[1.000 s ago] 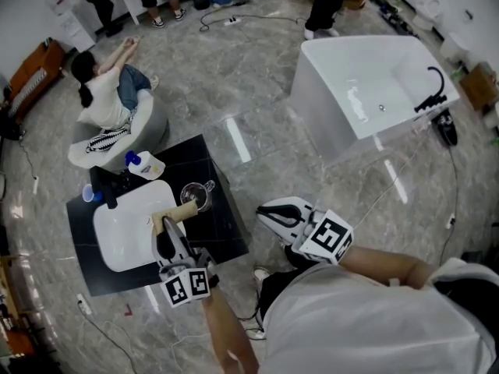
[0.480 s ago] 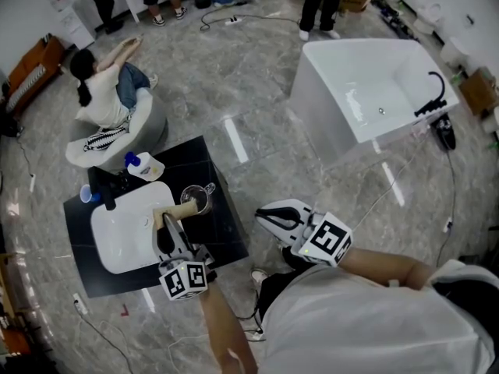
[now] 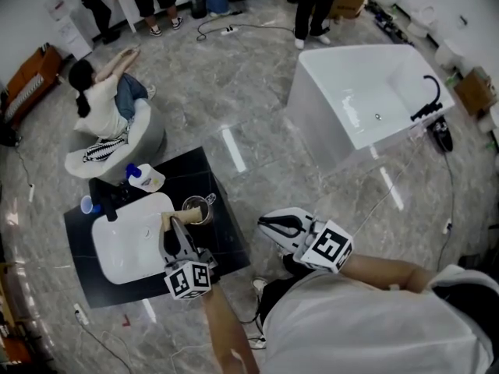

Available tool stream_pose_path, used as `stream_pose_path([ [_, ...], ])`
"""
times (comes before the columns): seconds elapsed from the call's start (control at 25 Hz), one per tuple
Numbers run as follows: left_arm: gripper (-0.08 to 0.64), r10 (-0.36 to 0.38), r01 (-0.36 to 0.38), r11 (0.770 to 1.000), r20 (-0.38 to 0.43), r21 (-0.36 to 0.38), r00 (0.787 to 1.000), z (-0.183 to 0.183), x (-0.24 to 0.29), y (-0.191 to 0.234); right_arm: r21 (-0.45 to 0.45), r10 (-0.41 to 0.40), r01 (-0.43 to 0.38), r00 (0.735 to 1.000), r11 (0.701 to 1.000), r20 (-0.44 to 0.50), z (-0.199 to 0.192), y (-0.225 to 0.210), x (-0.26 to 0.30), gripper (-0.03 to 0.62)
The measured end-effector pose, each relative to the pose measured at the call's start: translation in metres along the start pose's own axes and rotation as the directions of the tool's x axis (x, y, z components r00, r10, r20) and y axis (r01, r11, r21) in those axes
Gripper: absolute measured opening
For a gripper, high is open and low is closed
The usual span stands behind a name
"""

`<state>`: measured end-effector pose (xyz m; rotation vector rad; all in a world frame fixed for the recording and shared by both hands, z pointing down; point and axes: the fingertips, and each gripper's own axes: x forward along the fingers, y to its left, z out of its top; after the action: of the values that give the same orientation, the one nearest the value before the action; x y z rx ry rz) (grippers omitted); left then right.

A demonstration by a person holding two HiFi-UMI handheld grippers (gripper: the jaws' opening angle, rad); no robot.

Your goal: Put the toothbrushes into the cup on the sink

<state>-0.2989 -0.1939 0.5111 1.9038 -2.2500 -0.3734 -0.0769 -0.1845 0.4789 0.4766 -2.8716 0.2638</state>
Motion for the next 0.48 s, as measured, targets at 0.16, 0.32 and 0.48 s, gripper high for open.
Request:
stream_pose_path([
  [0.16, 0.055, -0.008, 0.008, 1.000, -0.010, 0.000, 1.000, -0.009, 0.006, 0.004, 0.002, -0.007, 0.007, 1.000, 1.000, -0.003, 0.001, 0.001, 0.000, 0.043],
  [0.32, 0.055, -0.027, 0.027, 1.000, -0.031, 0.013, 0.999, -0.015, 0.012, 0.001, 0.005, -0.013, 0.013, 1.000, 1.000, -0.005, 0.002, -0.001, 0.001, 0.043],
  [0.48, 0.055, -0.042, 0.043, 0.999, -0.053, 0.013, 0.998, -0.023, 0.015, -0.003, 0.005, -0.017, 0.017, 1.000, 1.000, -0.004, 0.002, -0.003, 0.003, 0.043],
])
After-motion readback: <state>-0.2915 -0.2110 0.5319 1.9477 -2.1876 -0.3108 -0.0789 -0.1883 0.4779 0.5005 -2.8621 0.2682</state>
